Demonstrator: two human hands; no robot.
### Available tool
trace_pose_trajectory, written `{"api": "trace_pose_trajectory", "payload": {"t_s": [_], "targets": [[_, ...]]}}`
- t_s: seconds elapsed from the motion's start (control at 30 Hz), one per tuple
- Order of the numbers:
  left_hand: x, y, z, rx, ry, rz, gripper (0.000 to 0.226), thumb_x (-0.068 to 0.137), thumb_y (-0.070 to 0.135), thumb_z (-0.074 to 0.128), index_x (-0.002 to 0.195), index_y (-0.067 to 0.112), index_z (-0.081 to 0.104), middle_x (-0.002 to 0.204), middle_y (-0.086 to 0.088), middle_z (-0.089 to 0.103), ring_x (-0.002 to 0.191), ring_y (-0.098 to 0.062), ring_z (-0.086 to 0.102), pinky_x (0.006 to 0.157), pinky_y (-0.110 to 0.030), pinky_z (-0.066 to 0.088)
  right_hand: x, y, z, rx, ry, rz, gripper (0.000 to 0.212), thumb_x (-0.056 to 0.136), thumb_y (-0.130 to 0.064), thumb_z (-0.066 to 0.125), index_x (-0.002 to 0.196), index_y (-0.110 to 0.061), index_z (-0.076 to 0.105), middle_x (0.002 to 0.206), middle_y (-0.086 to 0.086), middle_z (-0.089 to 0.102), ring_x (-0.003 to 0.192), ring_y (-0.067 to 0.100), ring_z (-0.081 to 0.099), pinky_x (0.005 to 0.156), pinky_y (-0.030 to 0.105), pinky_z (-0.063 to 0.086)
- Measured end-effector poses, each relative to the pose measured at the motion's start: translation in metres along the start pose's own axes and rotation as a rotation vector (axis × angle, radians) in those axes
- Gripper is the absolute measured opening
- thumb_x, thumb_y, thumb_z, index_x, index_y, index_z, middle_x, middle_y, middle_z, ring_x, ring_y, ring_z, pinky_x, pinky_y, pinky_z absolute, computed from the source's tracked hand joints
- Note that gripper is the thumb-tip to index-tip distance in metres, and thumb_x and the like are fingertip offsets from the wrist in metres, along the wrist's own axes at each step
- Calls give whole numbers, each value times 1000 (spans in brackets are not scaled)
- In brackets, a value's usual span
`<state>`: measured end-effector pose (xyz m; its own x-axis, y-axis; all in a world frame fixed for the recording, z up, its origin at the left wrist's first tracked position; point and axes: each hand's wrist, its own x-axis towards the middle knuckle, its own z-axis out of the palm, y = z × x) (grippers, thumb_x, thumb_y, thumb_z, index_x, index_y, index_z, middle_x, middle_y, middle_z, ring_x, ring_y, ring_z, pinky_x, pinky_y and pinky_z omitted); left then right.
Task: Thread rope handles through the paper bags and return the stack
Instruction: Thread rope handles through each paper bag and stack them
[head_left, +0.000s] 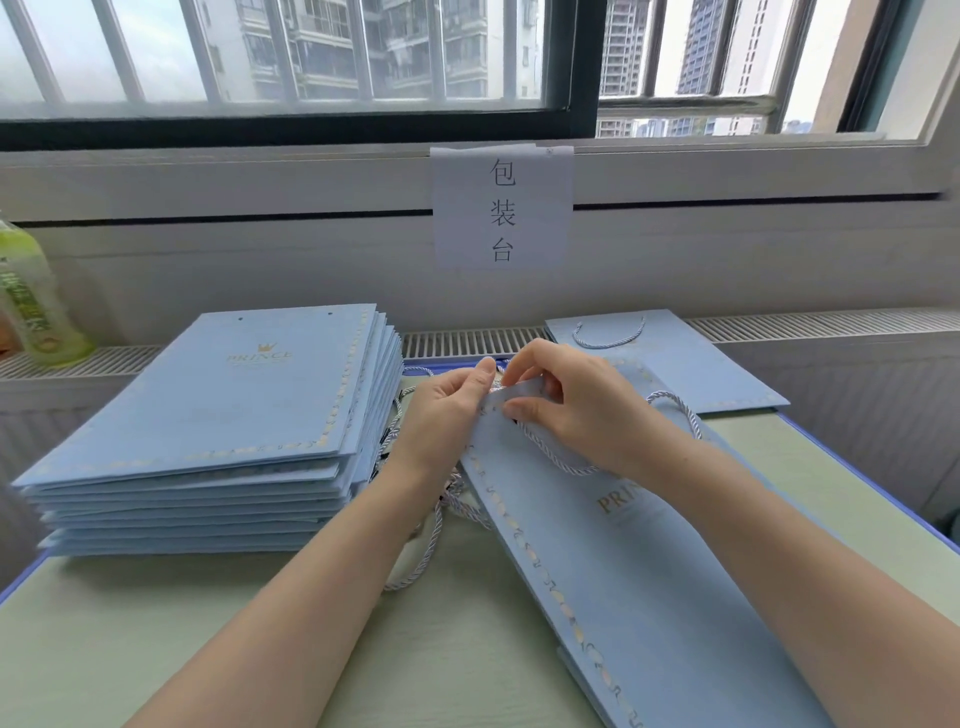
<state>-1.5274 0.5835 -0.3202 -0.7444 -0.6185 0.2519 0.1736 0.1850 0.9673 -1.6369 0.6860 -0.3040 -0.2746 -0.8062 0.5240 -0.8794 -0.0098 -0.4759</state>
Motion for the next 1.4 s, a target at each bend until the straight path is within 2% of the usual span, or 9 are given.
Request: {"api": "trace_pose_trajectory", "payload": {"t_s": [0.17, 0.4, 0.5, 0.6, 0.77, 1.03, 1.13, 1.27, 1.4], "targets": [[-2, 2, 1, -32, -2, -36, 42, 97, 33, 49, 67, 14, 70, 60, -5, 64, 51, -17, 58, 54, -25, 47, 1, 7, -2, 57, -3, 41, 18, 81, -19, 72, 92, -23, 58, 75, -19, 51, 63, -5, 44, 62, 9, 35], [-1, 0, 1, -23, -1, -51, 37, 95, 31, 52, 74, 7, 71, 65, -9, 66, 53, -17, 60, 53, -23, 49, 0, 6, -3, 97, -42, 65, 17, 82, -17, 71, 96, -17, 62, 75, -15, 52, 65, 6, 43, 64, 12, 37], [0, -4, 1, -7, 9, -62, 39, 94, 32, 53, 79, 1, 71, 72, -16, 65, 57, -22, 59, 55, -26, 48, 1, 8, -9, 181, -146, 103, 22, 81, -11, 70, 98, -22, 61, 83, -3, 54, 75, 10, 47, 73, 18, 42], [1, -7, 1, 35, 27, -60, 43, 94, 33, 54, 85, -6, 68, 74, -20, 63, 60, -23, 56, 57, -29, 44, -1, 7, -12, 193, -224, 119, 28, 81, -4, 69, 102, -21, 61, 87, -4, 53, 76, 9, 47, 75, 11, 40], [2, -5, -2, -18, -13, -97, 37, 95, 32, 52, 78, 4, 71, 70, -14, 66, 55, -21, 61, 52, -25, 48, 1, 4, -7, 179, -134, 123, 26, 78, -4, 72, 97, -19, 64, 73, -2, 46, 65, 9, 40, 64, 14, 36], [1, -8, -1, -16, 35, -39, 46, 95, 28, 53, 86, -16, 64, 80, -35, 60, 65, -32, 54, 58, -27, 47, 0, 6, -8, 187, -141, 98, 26, 81, -8, 70, 95, -28, 61, 78, 5, 50, 71, 13, 43, 70, 23, 38], [0, -6, 0, 28, 70, 21, 52, 96, 26, 52, 80, -23, 56, 70, -32, 55, 59, -30, 47, 52, -25, 43, -1, 6, -10, 238, -155, 95, 23, 84, -13, 68, 99, -28, 62, 83, 1, 51, 74, 11, 46, 76, 22, 41], [-2, -2, 0, 69, 124, 81, 55, 95, 27, 53, 72, -22, 51, 62, -23, 49, 55, -26, 40, 55, -33, 33, -3, 5, -9, 193, -165, 83, 32, 83, -19, 70, 112, -27, 57, 111, -2, 48, 90, 7, 49, 84, 14, 42], [-3, -1, 3, 116, 131, 97, 49, 98, 21, 49, 70, -19, 49, 62, -15, 42, 57, -24, 33, 55, -32, 26, -3, 9, -5, 79, -160, 80, 33, 86, -19, 66, 118, -22, 57, 112, -5, 51, 94, 10, 50, 81, 20, 43]]}}
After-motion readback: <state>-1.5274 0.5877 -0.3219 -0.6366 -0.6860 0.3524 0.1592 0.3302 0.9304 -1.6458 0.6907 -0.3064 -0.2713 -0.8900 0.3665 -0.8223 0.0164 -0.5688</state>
